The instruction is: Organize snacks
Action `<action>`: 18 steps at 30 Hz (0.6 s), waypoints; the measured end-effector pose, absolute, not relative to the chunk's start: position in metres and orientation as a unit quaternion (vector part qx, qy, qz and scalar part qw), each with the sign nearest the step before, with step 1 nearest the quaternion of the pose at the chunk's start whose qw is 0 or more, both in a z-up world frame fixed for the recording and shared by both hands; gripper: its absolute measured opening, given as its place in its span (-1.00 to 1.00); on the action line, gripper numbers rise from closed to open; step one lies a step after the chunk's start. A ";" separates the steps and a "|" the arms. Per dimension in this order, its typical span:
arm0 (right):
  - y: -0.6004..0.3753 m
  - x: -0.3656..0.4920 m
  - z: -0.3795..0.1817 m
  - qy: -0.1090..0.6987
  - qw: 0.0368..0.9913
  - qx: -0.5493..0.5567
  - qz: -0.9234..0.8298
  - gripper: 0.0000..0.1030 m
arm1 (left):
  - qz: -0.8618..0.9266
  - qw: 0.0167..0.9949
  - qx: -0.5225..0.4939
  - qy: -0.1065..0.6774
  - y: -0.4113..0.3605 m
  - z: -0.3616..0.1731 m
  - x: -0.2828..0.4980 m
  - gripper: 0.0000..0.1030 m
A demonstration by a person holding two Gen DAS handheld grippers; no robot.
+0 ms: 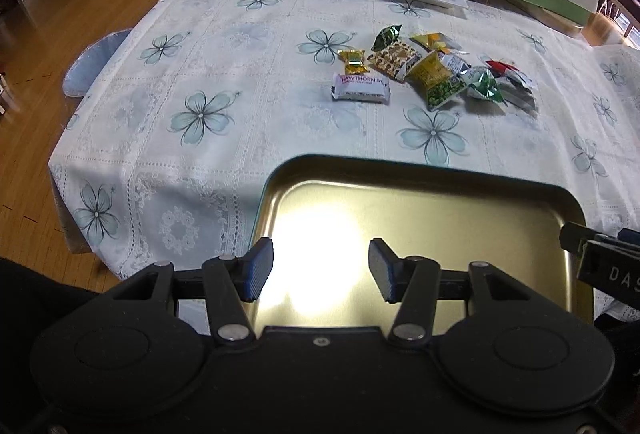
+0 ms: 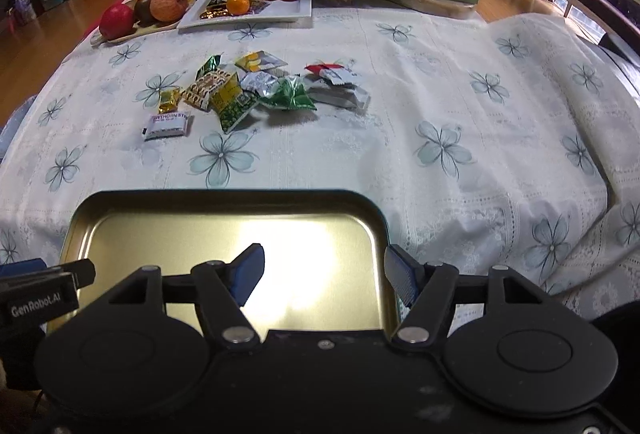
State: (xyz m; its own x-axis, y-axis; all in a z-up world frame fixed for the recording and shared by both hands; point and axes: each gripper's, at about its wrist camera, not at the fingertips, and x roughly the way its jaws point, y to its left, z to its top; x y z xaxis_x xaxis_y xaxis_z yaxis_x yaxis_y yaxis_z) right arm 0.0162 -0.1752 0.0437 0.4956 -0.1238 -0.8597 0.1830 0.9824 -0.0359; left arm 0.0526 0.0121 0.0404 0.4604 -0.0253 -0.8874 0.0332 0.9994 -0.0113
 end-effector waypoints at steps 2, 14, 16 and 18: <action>-0.179 0.029 0.050 0.489 0.868 0.025 -0.088 0.45 | -0.017 0.856 0.005 0.516 0.013 0.048 0.065 0.13; -0.230 0.130 0.062 0.514 0.851 0.079 -0.069 0.48 | -0.032 0.852 0.012 0.522 0.012 0.060 0.155 0.13; -0.241 0.148 0.061 0.519 0.846 0.096 -0.073 0.48 | -0.030 0.849 0.014 0.527 0.011 0.059 0.171 0.13; -0.251 0.164 0.060 0.522 0.842 0.109 -0.078 0.48 | -0.028 0.847 0.017 0.530 0.009 0.056 0.186 0.13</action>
State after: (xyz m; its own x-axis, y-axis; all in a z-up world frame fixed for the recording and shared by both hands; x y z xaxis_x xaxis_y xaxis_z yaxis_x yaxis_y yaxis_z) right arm 0.1637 -0.2506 0.0598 0.4434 -0.0175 -0.8962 0.2460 0.9638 0.1029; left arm 0.1858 0.0088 0.0557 0.4358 -0.0284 -0.8996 0.0655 0.9979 0.0002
